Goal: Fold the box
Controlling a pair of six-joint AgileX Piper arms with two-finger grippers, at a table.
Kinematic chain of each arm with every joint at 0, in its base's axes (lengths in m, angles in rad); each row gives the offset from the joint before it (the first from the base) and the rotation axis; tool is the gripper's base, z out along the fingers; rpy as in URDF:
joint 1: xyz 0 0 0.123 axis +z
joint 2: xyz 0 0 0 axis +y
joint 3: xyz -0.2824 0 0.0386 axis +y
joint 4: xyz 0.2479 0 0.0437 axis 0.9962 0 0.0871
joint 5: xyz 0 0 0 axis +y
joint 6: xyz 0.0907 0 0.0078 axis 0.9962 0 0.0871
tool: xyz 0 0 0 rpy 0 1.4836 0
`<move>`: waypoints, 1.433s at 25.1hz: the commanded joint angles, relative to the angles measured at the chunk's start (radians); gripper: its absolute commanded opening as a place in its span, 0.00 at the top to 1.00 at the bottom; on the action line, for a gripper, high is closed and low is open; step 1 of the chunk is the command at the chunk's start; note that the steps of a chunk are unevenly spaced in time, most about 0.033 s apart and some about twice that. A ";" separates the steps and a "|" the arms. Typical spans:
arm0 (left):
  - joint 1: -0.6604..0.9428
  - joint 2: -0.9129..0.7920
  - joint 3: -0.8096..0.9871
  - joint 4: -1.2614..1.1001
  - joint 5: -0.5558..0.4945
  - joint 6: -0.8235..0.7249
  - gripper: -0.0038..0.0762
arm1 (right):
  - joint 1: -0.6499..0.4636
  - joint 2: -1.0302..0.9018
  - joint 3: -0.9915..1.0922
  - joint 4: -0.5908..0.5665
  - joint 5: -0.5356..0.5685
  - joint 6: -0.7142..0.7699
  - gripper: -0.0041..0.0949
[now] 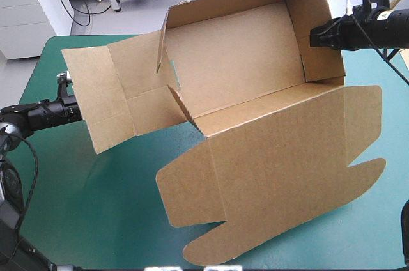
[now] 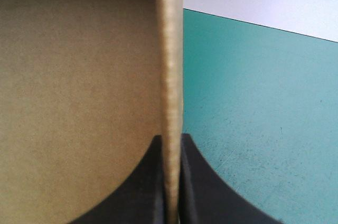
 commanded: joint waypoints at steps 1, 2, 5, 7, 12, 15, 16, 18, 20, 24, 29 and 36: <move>-0.044 -0.043 -0.021 -0.110 0.103 0.020 0.20 | 0.002 -0.043 -0.022 0.072 -0.054 0.010 0.98; -0.055 -0.043 -0.021 -0.113 0.103 0.025 0.20 | 0.002 -0.043 -0.012 0.078 -0.054 0.010 0.98; -0.072 -0.043 -0.021 -0.134 0.103 0.031 0.20 | 0.002 -0.043 0.079 0.121 -0.056 -0.031 0.98; -0.072 -0.043 -0.021 -0.159 0.103 0.031 0.20 | 0.002 -0.043 0.115 0.133 -0.079 -0.038 0.98; -0.091 -0.043 -0.021 -0.177 0.103 0.015 0.20 | 0.002 -0.033 0.156 0.133 -0.114 -0.052 0.98; -0.123 -0.052 -0.021 -0.191 0.103 0.004 0.20 | 0.002 -0.013 0.158 0.127 -0.145 -0.052 0.98; -0.133 -0.059 -0.021 -0.191 0.103 0.004 0.20 | 0.002 -0.007 0.158 0.122 -0.150 -0.052 0.98; -0.145 -0.076 -0.021 -0.196 0.103 0.004 0.20 | 0.002 0.003 0.158 0.118 -0.164 -0.052 0.98; -0.154 -0.109 -0.021 -0.201 0.103 0.004 0.20 | 0.002 0.015 0.158 0.118 -0.178 -0.052 0.98; -0.155 -0.184 -0.021 -0.230 0.103 0.000 0.20 | 0.042 0.021 0.158 0.059 -0.238 -0.041 0.98; -0.174 -0.236 -0.021 -0.231 0.103 -0.006 0.20 | 0.124 0.021 0.158 -0.031 -0.340 0.011 0.98; -0.184 -0.295 -0.021 -0.246 0.103 -0.006 0.20 | 0.211 0.021 0.158 -0.171 -0.447 0.093 0.98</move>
